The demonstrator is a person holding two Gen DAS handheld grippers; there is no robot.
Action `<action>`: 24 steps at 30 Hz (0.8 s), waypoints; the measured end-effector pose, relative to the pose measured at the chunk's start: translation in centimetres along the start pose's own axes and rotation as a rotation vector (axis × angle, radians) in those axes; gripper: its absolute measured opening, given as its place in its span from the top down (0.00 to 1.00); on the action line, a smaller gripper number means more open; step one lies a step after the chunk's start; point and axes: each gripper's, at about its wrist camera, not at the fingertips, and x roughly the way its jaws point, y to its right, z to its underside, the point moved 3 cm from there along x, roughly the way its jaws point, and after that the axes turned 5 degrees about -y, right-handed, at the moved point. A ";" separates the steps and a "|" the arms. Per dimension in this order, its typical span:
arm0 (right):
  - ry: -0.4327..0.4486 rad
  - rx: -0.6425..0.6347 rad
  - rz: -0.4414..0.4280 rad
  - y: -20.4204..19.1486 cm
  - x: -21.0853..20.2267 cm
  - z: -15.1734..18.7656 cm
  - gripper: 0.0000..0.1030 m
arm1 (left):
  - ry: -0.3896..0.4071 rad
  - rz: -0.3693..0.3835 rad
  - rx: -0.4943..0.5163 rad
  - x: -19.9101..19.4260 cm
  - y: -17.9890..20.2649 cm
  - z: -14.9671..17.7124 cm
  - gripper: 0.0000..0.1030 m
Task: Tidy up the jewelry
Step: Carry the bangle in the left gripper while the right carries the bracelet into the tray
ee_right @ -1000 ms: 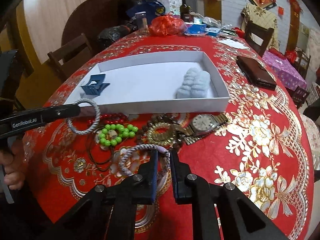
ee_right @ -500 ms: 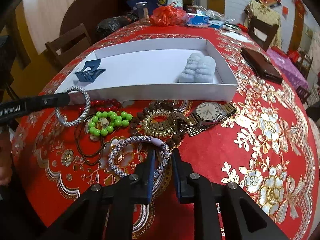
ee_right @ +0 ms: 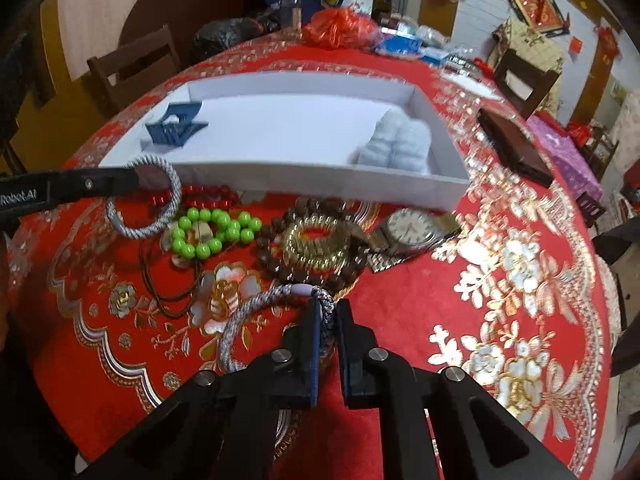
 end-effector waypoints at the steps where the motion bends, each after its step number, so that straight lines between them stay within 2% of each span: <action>1: 0.016 0.009 -0.003 0.1 -0.5 -0.1 0.93 | 0.001 0.003 0.003 -0.1 0.1 0.0 0.94; 8: 0.120 0.072 -0.019 0.7 -3.4 -1.2 0.93 | 0.019 0.023 0.018 -0.6 0.5 -0.3 0.94; 18: 0.147 0.136 -0.015 1.5 -4.0 -2.1 0.93 | 0.042 0.046 0.019 -1.2 0.9 -0.7 0.94; 24: 0.135 0.170 -0.012 2.0 -3.5 -2.9 0.93 | 0.054 0.035 0.044 -1.9 1.3 -2.5 0.94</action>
